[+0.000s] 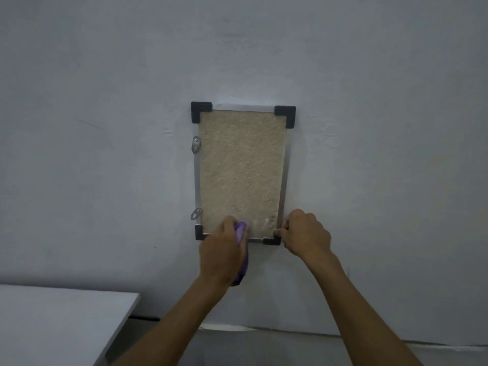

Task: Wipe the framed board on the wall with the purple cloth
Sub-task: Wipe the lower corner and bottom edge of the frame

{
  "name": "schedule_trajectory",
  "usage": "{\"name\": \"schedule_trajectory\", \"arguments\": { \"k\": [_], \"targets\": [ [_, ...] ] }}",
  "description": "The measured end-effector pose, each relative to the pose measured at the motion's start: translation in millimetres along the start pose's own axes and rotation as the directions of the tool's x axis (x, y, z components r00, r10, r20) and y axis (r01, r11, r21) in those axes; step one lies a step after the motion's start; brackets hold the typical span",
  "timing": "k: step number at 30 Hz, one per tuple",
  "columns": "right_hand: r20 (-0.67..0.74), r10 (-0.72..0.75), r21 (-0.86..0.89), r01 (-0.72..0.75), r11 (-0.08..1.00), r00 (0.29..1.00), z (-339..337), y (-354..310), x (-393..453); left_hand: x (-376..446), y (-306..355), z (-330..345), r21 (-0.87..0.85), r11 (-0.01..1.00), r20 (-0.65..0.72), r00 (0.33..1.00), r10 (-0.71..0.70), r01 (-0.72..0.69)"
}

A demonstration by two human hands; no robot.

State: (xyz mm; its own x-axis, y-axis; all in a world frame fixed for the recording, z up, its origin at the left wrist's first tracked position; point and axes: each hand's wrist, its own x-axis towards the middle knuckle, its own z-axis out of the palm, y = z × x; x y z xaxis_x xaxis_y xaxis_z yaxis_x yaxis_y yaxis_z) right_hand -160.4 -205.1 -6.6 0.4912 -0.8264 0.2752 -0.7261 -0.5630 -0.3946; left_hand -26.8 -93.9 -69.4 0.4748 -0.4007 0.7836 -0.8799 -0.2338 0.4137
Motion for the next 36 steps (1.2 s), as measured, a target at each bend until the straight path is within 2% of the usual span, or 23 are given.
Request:
{"name": "schedule_trajectory", "arguments": {
  "k": [1, 3, 4, 6, 8, 10, 12, 14, 16, 18, 20, 21, 23, 25, 28, 31, 33, 36],
  "targets": [
    [-0.001, 0.0, -0.002, 0.0, 1.0, 1.0, 1, 1, -1, 3, -1, 0, 0.012, 0.999, 0.022, 0.999, 0.036, -0.037],
    [-0.003, -0.003, 0.007, 0.003, 1.0, 1.0, 2, 2, -1, 8, -9, -4, -0.033, 0.999, -0.038, 0.999, -0.014, 0.012],
    [-0.004, -0.005, 0.009, 0.005, 1.0, 1.0, 3, 2, -1, 9, -13, -7, -0.094, 0.992, -0.106, 0.99, -0.098, 0.088],
    [-0.012, -0.01, 0.013, 0.01, 1.0, 1.0, 4, 4, -1, 13, -18, -13, -0.242, 0.936, -0.21, 0.928, -0.307, 0.254],
    [-0.024, -0.017, 0.008, 0.017, 1.0, 1.0, 5, 4, -1, 14, -14, -11, -0.261, 0.912, -0.233, 0.896, -0.377, 0.316],
    [-0.037, -0.023, -0.001, 0.023, 1.0, 0.999, 4, 4, 0, 14, -5, -7, -0.211, 0.941, -0.193, 0.933, -0.304, 0.263],
    [-0.038, -0.027, -0.004, 0.027, 1.0, 0.999, 4, 4, 1, 12, 2, -3, -0.135, 0.981, -0.048, 0.988, -0.147, 0.139],
    [-0.028, -0.042, 0.008, 0.042, 0.999, 0.999, 4, 4, 1, 13, 3, -2, -0.08, 0.996, 0.036, 0.999, -0.036, 0.039],
    [-0.015, -0.061, 0.048, 0.062, 0.997, 0.998, 2, 7, -1, 16, 3, -3, -0.115, 0.989, -0.05, 0.994, -0.095, 0.089],
    [-0.023, -0.069, 0.1, 0.071, 0.992, 0.997, 2, 12, -3, 17, 6, -4, -0.217, 0.952, -0.169, 0.953, -0.252, 0.214],
    [-0.039, -0.083, 0.124, 0.088, 0.988, 0.996, 3, 14, -4, 16, 11, -1, -0.269, 0.929, -0.212, 0.925, -0.315, 0.255],
    [-0.047, -0.091, 0.127, 0.096, 0.987, 0.995, 4, 15, -3, 14, 13, 2, -0.257, 0.938, -0.188, 0.94, -0.284, 0.232],
    [-0.055, -0.1, 0.133, 0.107, 0.985, 0.993, 6, 16, -1, 10, 16, 5, -0.18, 0.978, -0.054, 0.991, -0.119, 0.108],
    [-0.051, -0.092, 0.136, 0.098, 0.986, 0.994, 6, 16, 0, 11, 15, 4, -0.089, 0.996, 0.073, 0.997, 0.021, -0.014],
    [-0.071, -0.064, 0.124, 0.072, 0.99, 0.995, 10, 15, -6, 15, 11, -3, -0.113, 0.994, 0.065, 0.998, 0.0, 0.007],
    [-0.229, -0.06, 0.14, 0.094, 0.986, 0.972, 20, 13, -23, 2, 12, -3, -0.196, 0.979, 0.046, 0.998, -0.05, 0.058],
    [-0.323, -0.072, 0.25, 0.159, 0.955, 0.944, 30, 8, -37, -7, 14, -2, -0.241, 0.967, 0.062, 0.995, -0.075, 0.088],
    [-0.297, -0.088, 0.45, 0.22, 0.865, 0.951, 43, -5, -52, -15, 15, -2, -0.316, 0.944, 0.079, 0.994, -0.071, 0.093]
  ]
}}
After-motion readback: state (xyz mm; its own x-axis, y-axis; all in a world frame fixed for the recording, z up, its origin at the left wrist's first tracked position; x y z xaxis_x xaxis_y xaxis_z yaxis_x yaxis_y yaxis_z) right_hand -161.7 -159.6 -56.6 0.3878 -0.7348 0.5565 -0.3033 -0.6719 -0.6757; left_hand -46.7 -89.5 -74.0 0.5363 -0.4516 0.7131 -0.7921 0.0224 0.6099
